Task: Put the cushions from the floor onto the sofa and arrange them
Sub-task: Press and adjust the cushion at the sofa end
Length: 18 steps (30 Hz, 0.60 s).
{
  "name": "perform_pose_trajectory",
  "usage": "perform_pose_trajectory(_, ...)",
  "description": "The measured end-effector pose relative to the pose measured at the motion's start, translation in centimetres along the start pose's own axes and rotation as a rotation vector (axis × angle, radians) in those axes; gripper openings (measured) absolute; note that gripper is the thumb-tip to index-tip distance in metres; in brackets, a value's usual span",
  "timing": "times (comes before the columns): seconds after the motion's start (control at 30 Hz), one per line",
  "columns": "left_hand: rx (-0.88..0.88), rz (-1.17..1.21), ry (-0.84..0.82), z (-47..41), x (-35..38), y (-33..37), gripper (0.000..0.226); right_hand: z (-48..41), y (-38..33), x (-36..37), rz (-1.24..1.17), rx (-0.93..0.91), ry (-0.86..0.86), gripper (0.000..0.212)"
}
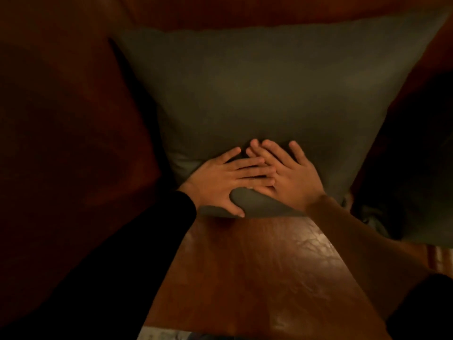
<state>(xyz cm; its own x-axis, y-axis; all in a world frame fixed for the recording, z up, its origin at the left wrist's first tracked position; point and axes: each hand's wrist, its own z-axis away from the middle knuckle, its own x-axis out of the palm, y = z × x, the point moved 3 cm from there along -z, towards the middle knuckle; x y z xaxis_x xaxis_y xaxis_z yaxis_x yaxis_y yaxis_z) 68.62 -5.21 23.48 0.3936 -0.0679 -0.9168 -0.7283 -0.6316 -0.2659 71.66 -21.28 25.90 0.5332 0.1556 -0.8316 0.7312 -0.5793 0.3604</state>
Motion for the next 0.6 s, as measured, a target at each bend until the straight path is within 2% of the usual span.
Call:
perform_pose_trajectory(0.1, 0.006, -0.069, 0.036, 0.1, 1.3, -0.5, 0.094, 0.1, 0.2, 0.6, 0.054, -0.017, 0.031, 0.071)
perform_pose_trajectory(0.23, -0.055, -0.21, 0.016, 2.0, 1.3, 0.6, 0.084, 0.4, 0.2, 0.0, -0.021, -0.038, 0.028, 0.062)
perform_pose_trajectory(0.33, -0.121, -0.272, -0.023, 2.9, 0.7, 1.7, 0.08, 4.5, 2.2, -0.8, -0.001, -0.052, -0.047, 0.058)
perform_pose_trajectory(0.43, -0.147, -0.228, -0.04, 3.0, -0.6, 2.4, 0.074, 8.3, 4.0, -2.0, 0.026, -0.056, -0.123, 0.057)
perform_pose_trajectory(0.5, -0.094, -0.162, -0.05, 2.8, -1.8, 4.4, 0.068, 9.0, 2.7, -2.5, -0.04, -0.08, -0.114, 0.059)
perform_pose_trajectory(0.6, 0.137, -0.166, -0.135, 3.5, -1.7, 8.1, 0.071, 9.9, -0.6, -2.1, -0.041, -0.294, -0.104, 0.054)
